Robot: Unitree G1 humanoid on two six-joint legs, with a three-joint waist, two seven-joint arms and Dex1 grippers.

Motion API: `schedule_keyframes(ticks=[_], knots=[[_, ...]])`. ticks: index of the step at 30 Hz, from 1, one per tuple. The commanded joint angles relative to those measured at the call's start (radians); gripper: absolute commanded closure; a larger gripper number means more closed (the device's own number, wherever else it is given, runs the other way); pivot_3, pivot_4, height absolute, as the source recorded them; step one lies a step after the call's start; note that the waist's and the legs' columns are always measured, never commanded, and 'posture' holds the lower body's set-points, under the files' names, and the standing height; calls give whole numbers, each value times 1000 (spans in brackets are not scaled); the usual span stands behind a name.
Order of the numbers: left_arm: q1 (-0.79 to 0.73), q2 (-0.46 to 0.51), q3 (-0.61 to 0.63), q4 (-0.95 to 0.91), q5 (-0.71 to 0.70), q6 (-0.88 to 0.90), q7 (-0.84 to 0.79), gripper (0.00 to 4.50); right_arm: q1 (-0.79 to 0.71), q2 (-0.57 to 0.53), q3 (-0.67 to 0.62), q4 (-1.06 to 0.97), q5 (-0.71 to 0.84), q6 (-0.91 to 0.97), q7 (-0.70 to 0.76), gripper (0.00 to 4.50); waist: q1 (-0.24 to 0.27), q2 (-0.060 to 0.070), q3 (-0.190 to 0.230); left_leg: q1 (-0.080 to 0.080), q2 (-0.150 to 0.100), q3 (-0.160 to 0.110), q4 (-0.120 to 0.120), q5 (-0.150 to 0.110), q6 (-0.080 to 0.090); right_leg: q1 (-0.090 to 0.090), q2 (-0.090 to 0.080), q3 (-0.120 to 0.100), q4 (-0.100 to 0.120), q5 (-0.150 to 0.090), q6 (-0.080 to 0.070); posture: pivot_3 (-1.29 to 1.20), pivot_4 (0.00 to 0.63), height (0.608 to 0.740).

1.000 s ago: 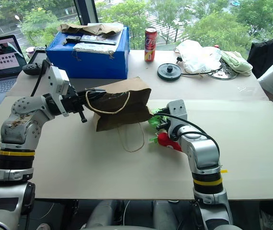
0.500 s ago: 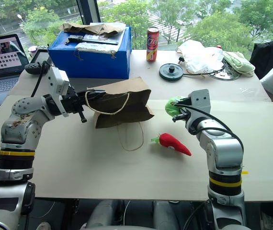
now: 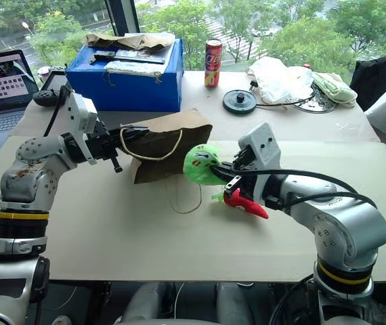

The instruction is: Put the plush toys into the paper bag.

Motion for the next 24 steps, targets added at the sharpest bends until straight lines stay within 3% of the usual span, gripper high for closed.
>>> schedule_keyframes(ticks=[1, 8, 12, 20, 21, 24], knots=[[-30, 6, 24, -41, -26, 9, 5, 4500, -62, 71, 76, 49, -36, -6, -88, 4464, 2, 0, 0, 0, 0, 0, 0, 0, 0, 0, 0, 0, 0, 0, 0, 0, 150, 739], [-27, 6, 21, -69, -42, 30, 11, 4500, -141, 153, 193, 246, -177, -84, -221, 4464, 4, 0, 0, -2, -1, 0, 0, 0, 0, 0, -2, -1, 0, 0, 0, 0, 150, 739], [-23, 1, 13, -82, -44, 38, 8, 4500, -247, 233, 178, 452, -282, -189, -317, 4464, 0, 0, 0, -2, -1, 1, 0, 0, 0, -1, -2, -1, 0, 0, 0, 0, 150, 739], [-9, 3, 7, -100, -43, 43, 5, 4500, -324, 330, 133, 554, -334, -244, -390, 4464, -1, 0, 0, -2, 0, 1, -1, 0, 0, -1, -1, -1, 3, 0, 0, 0, 150, 739], [-8, 3, 7, -101, -43, 44, 6, 4500, -324, 340, 131, 557, -337, -244, -394, 3875, -1, 0, 0, -2, 0, 1, -1, 0, 0, -1, -1, -1, 3, 0, 0, 0, 150, 739], [-9, 3, 7, -98, -41, 43, 7, 4500, -319, 361, 123, 552, -340, -238, -397, 2923, -1, 0, 0, -2, 0, 1, -1, 0, 0, -1, -1, -2, 3, 0, 0, 0, 150, 739]])
